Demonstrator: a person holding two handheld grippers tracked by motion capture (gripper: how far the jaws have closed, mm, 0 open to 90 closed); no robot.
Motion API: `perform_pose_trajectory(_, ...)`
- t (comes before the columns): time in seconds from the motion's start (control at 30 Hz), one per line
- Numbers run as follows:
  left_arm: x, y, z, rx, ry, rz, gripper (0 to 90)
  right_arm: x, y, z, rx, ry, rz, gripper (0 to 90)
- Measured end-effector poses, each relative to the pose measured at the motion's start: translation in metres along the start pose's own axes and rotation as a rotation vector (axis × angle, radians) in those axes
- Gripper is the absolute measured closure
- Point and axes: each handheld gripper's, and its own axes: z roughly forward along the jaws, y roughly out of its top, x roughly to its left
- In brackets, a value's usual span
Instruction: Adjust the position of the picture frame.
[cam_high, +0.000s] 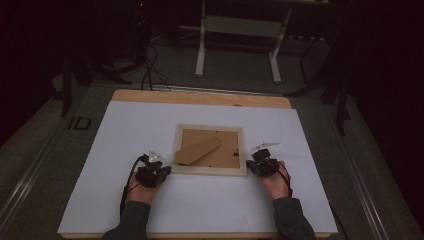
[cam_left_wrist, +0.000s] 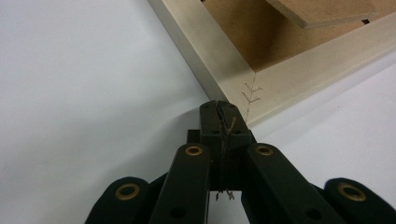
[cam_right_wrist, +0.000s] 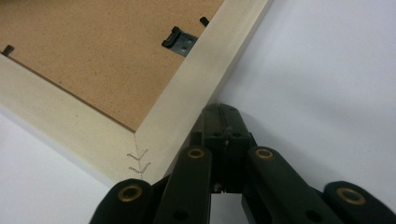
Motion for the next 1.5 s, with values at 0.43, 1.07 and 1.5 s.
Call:
perform_pose_trajectory(0.43, 0.003, -0.005, -0.005, 0.005, 0.013, -0.022, 90.0, 0.006, 0.005, 0.005, -0.001, 0.003, -0.034, 90.0)
perform_pose_trajectory(1.07, 0.005, -0.008, -0.010, 0.008, 0.031, -0.037, 90.0, 0.007, 0.003, 0.007, -0.035, 0.060, 0.006, 90.0)
perform_pose_trajectory(1.5, 0.012, -0.007, -0.011, -0.011, 0.016, -0.044, 85.7, 0.007, 0.001, -0.001, -0.046, 0.071, -0.016, 84.3)
